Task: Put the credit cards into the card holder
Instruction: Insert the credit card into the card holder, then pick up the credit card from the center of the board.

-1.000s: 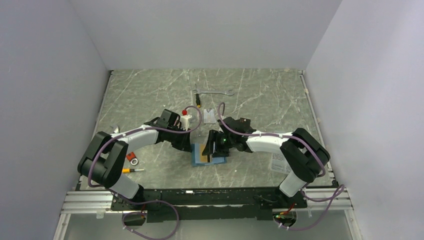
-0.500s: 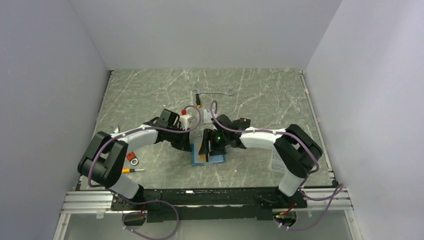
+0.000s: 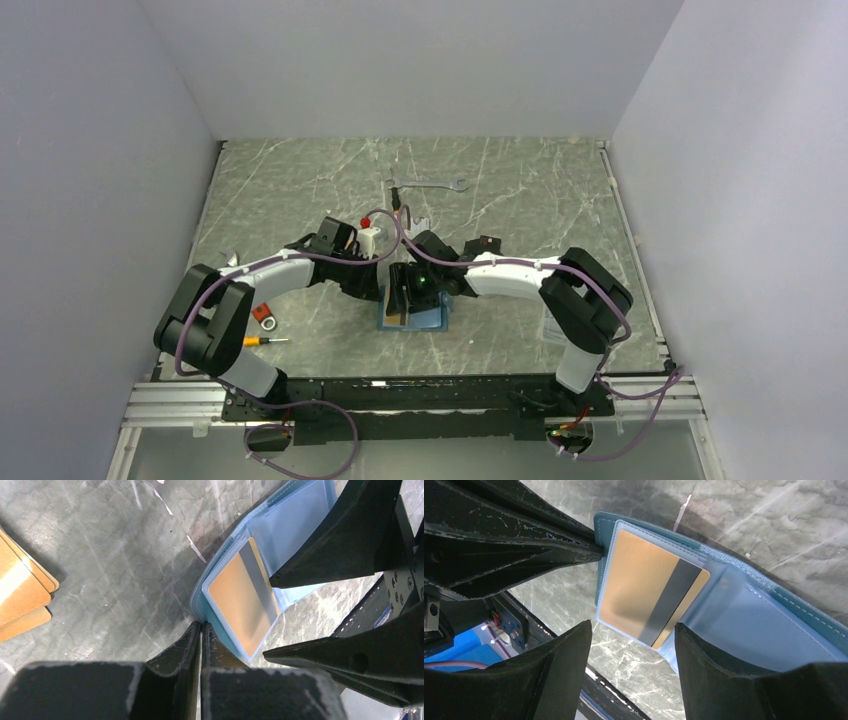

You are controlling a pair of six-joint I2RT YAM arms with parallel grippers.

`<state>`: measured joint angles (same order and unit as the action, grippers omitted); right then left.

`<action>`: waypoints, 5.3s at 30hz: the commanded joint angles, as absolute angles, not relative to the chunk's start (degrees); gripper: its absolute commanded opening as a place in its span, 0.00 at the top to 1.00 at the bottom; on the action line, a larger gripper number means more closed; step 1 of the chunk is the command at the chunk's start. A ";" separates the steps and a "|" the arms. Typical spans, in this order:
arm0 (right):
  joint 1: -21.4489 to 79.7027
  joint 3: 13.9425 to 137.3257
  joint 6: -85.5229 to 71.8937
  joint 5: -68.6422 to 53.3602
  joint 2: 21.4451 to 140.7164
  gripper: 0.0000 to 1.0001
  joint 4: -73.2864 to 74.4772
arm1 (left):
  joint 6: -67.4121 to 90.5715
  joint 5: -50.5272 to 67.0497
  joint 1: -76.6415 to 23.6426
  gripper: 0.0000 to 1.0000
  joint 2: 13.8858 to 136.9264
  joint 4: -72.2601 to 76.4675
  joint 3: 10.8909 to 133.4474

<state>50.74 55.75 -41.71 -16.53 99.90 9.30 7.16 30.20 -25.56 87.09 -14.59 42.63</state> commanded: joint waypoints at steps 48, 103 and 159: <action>48.51 57.16 -43.19 -16.40 101.42 1.00 4.47 | 7.13 30.42 -25.13 0.93 82.37 -12.95 41.97; 46.26 56.78 -44.21 -16.96 100.18 0.98 6.80 | 6.57 29.29 -25.12 0.91 81.52 -13.05 42.15; 17.19 79.57 -36.74 -18.30 111.01 0.45 13.08 | 8.61 28.07 -23.78 0.39 116.86 -23.99 89.05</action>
<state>16.03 75.18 -36.80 -13.67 105.67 17.45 3.57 29.41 -23.97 114.54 -28.25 86.56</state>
